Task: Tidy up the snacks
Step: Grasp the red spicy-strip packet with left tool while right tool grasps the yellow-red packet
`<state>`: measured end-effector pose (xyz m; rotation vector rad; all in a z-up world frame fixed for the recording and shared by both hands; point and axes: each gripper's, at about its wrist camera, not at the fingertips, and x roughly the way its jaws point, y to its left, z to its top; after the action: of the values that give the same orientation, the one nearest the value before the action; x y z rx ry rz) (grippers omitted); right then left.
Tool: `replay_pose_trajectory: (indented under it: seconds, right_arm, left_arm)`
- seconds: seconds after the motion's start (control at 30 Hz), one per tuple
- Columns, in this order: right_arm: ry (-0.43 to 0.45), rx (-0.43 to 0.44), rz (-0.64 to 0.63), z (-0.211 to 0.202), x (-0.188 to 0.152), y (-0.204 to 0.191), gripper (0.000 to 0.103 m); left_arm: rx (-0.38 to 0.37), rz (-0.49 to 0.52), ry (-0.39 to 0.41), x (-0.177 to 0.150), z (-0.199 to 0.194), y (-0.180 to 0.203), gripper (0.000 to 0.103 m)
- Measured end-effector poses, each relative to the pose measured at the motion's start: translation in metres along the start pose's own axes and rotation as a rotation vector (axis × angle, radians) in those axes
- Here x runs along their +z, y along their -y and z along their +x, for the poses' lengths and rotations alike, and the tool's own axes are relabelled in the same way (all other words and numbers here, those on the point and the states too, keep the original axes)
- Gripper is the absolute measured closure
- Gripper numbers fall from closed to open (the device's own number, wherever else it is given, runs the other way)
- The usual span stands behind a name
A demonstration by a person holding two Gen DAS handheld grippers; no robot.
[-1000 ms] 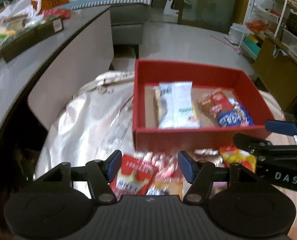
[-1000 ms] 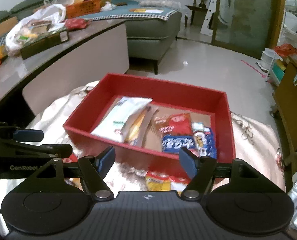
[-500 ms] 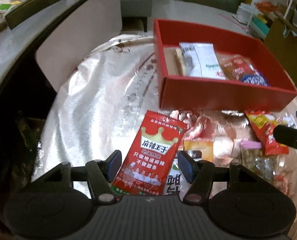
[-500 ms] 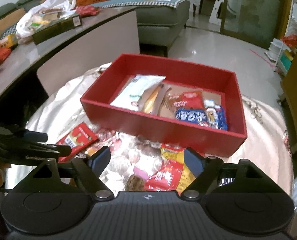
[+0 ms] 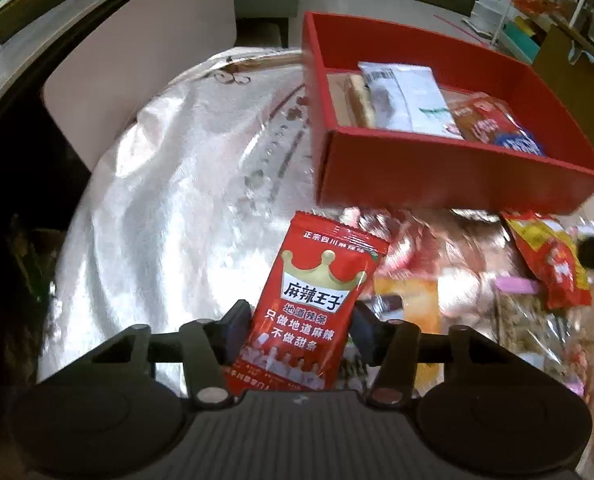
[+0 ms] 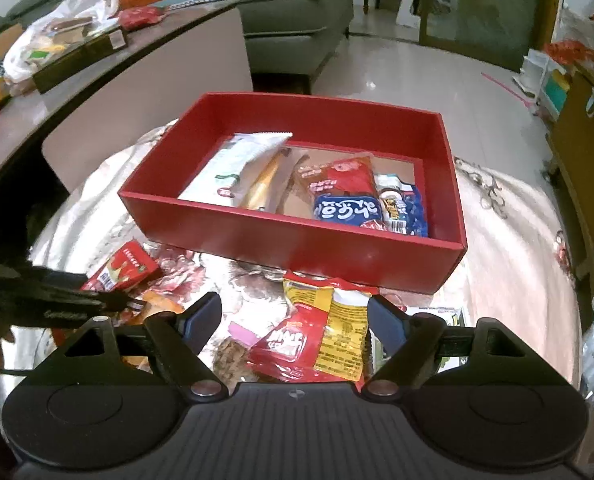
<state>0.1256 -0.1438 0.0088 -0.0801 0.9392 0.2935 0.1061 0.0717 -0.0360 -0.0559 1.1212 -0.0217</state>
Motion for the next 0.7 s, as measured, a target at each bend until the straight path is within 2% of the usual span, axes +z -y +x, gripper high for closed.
replay_pose_trajectory:
  seconds: [0.07, 0.17, 0.33, 0.57, 0.7]
  right_arm:
    - [-0.001, -0.003, 0.008, 0.001, 0.001, 0.003, 0.021]
    - [0.003, -0.017, 0.032, 0.0, 0.001, 0.011, 0.022]
    - [-0.033, -0.041, 0.07, 0.01, -0.003, 0.025, 0.022]
    - [-0.062, -0.059, 0.083, 0.027, 0.004, 0.029, 0.022]
    - [-0.035, -0.072, 0.177, 0.018, 0.01, 0.057, 0.02]
  left_arm:
    - [0.002, 0.0, -0.007, -0.005, -0.007, 0.002, 0.058]
    - [0.011, -0.01, 0.034, -0.014, -0.026, 0.003, 0.058]
    - [-0.049, -0.051, 0.062, -0.024, -0.047, -0.001, 0.059]
    - [-0.115, -0.053, 0.044, -0.017, -0.044, 0.003, 0.058]
    - [-0.144, -0.036, 0.046, -0.013, -0.043, 0.006, 0.058]
